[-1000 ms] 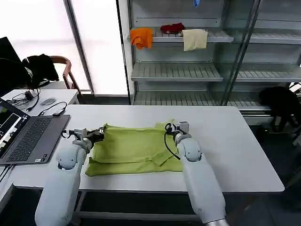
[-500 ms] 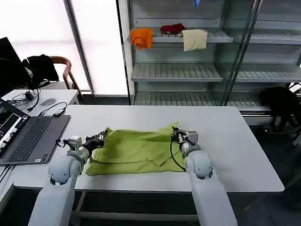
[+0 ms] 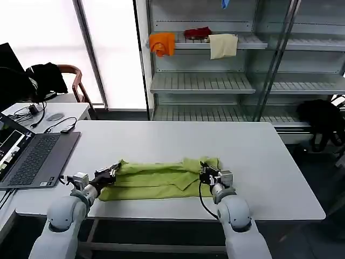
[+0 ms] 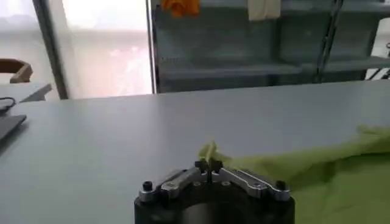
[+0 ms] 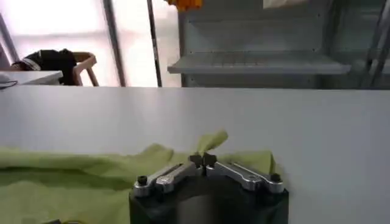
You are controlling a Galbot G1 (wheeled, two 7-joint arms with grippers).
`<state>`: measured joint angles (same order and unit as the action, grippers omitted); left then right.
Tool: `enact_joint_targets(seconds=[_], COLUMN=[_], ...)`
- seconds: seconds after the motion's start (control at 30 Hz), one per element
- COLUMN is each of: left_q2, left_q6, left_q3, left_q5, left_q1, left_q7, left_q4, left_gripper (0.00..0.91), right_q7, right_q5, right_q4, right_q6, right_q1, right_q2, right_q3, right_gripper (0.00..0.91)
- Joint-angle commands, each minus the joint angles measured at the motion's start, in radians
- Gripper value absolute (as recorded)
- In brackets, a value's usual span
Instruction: Fold and organize the clothes.
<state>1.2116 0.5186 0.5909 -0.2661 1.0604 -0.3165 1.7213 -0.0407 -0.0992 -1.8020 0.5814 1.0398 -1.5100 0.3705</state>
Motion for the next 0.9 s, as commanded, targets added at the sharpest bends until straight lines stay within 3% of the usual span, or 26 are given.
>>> enact_joint_targets(seconds=[0.03,0.07,0.1,0.13,0.17,0.2,0.37,0.53,0.6,0.77,0.9], left_q2=[-0.003,-0.003,-0.001,0.001,0.004,0.009,0.022,0.026,0.025,0.032,0.063], left_q6=[-0.006,-0.005,-0.006,-0.007,-0.007,-0.010,-0.018,-0.007,-0.004,0.011,0.026], left_q3=[0.007,0.006,0.005,0.004,0.001,0.000,-0.006,0.002,0.007,0.040,0.059], left_q5=[0.016,0.022,0.028,0.031,0.036,0.043,0.045,0.049,0.042,-0.063,-0.124], left_q1=[0.059,0.061,0.063,0.065,0.067,0.068,0.068,0.065,0.066,0.095,0.158], left_q7=[-0.005,-0.003,-0.004,-0.003,0.003,0.006,0.024,0.054,0.064,0.122,0.213], left_q4=[0.052,0.054,0.056,0.059,0.062,0.063,0.065,0.079,0.093,0.159,0.225], left_gripper=[0.010,0.010,0.322,0.806,0.907,0.907,0.907,0.907,0.907,0.907,0.907], right_q7=[0.000,0.002,0.004,0.004,0.008,0.015,0.030,0.015,0.011,0.017,0.014], right_q5=[0.007,0.014,0.020,0.026,0.044,0.063,0.210,0.282,0.269,0.132,-0.099], right_q4=[-0.031,-0.031,-0.030,-0.030,-0.029,-0.029,-0.030,-0.026,-0.037,-0.116,-0.189], right_q6=[-0.001,-0.001,-0.001,-0.001,-0.001,-0.002,-0.004,-0.025,-0.028,-0.030,-0.003], right_q1=[0.047,0.047,0.047,0.047,0.047,0.047,0.047,0.053,0.057,0.047,0.017], right_q2=[0.003,0.002,0.002,0.001,0.001,0.001,0.004,0.017,0.018,0.018,0.072], right_q3=[0.002,0.002,0.002,0.003,0.003,0.004,0.014,0.028,0.037,0.083,0.102], right_gripper=[0.000,0.000,0.000,0.000,0.524,0.907,0.907,0.907,0.907,0.907,0.907])
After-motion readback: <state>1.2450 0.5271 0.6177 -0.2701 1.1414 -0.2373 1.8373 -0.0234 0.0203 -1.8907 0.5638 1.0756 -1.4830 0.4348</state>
